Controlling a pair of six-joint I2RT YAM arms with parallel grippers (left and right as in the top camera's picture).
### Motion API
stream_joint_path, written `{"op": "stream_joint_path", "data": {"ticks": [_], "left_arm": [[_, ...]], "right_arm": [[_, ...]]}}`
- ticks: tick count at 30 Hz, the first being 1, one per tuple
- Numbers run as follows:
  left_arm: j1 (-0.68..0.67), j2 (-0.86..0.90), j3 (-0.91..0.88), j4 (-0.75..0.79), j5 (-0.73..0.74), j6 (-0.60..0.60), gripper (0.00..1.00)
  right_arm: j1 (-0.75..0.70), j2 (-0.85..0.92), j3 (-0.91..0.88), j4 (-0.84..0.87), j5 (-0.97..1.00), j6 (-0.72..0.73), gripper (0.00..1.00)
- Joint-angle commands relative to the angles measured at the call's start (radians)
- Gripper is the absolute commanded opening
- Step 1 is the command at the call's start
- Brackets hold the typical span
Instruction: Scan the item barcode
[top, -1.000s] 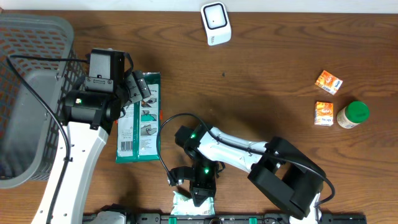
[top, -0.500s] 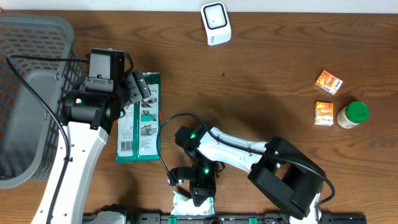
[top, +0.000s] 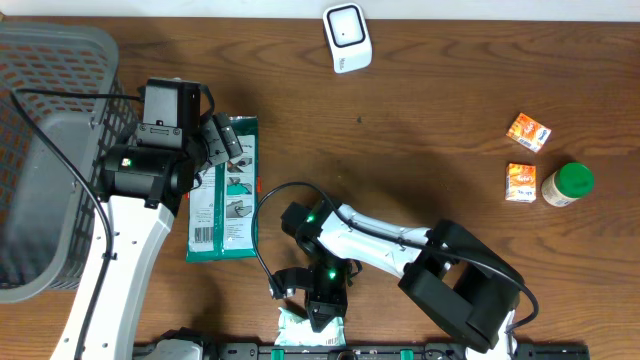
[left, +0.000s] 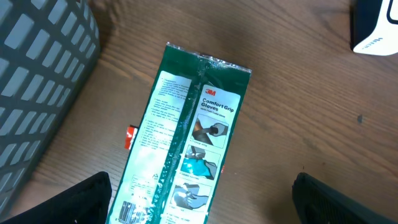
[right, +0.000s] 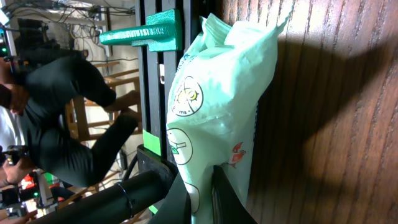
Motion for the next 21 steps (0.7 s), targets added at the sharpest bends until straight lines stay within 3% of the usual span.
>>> {"op": "stream_joint_path", "data": {"ticks": [1, 21], "left_arm": [[0.002, -0.002, 0.013, 0.001, -0.013, 0.013, 0.93], [0.002, -0.002, 0.013, 0.001, -0.013, 0.013, 0.93]], "right_arm": [[0.029, 0.0, -0.002, -0.009, -0.063, 0.003, 0.01], [0.021, 0.0, 0.002, -0.01, -0.059, 0.023, 0.01]]}}
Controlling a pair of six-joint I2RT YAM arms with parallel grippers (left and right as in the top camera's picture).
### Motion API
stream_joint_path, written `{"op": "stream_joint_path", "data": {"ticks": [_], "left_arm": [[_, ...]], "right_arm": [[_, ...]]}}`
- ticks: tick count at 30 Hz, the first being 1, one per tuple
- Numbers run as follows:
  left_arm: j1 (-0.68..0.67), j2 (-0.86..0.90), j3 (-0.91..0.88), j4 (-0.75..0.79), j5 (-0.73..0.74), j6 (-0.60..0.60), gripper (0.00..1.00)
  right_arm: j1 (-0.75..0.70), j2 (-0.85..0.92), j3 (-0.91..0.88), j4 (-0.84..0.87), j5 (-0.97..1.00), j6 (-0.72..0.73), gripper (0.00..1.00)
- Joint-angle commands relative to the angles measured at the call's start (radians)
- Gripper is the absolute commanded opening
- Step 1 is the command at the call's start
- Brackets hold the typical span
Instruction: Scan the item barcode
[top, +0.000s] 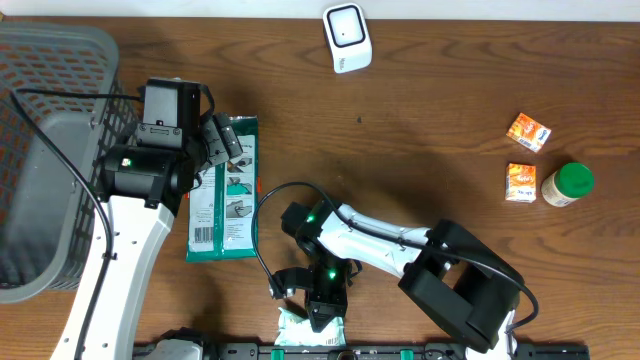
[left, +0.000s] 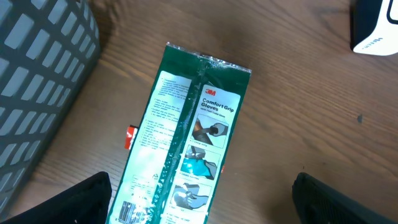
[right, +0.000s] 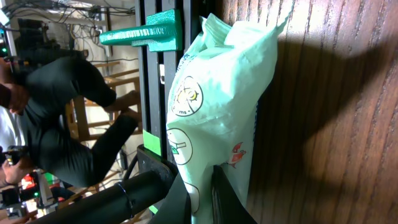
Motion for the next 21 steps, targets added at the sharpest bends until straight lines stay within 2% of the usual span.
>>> {"op": "stream_joint_path", "data": {"ticks": [1, 21], "left_arm": [[0.002, -0.002, 0.013, 0.001, -0.013, 0.013, 0.93], [0.002, -0.002, 0.013, 0.001, -0.013, 0.013, 0.93]], "right_arm": [[0.021, 0.0, 0.002, -0.009, -0.059, 0.02, 0.01], [0.001, 0.0, 0.024, -0.029, -0.076, 0.019, 0.01]]}}
